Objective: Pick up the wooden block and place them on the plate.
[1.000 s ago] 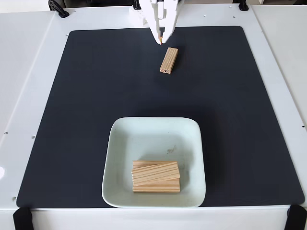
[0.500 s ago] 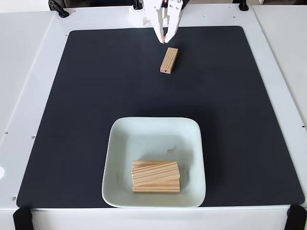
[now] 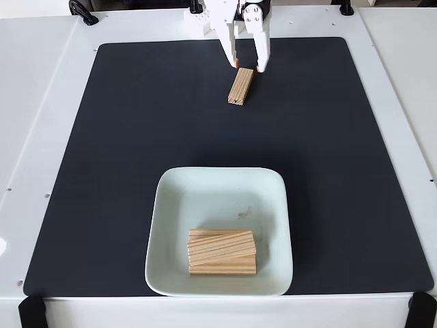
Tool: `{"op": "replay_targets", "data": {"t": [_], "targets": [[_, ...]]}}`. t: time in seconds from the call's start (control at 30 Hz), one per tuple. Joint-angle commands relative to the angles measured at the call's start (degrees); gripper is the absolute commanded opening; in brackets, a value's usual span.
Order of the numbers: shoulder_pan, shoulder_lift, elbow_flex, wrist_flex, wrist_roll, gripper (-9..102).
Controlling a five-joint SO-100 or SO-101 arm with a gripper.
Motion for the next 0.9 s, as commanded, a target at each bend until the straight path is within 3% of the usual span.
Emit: {"op": "replay_targets", "data": {"t": [0.0,0.33,0.53,0.87], "targets": [[-0.1,1.3,-0.4,-0.6,-0.4,43],[1.0,0.9,0.0,-0.6,-0.5,45],[5.3,-3.6,-0.4,-0.9,-6.3,45],[6.6,-10.5,0.0,-11.6,-6.9,44]]}}
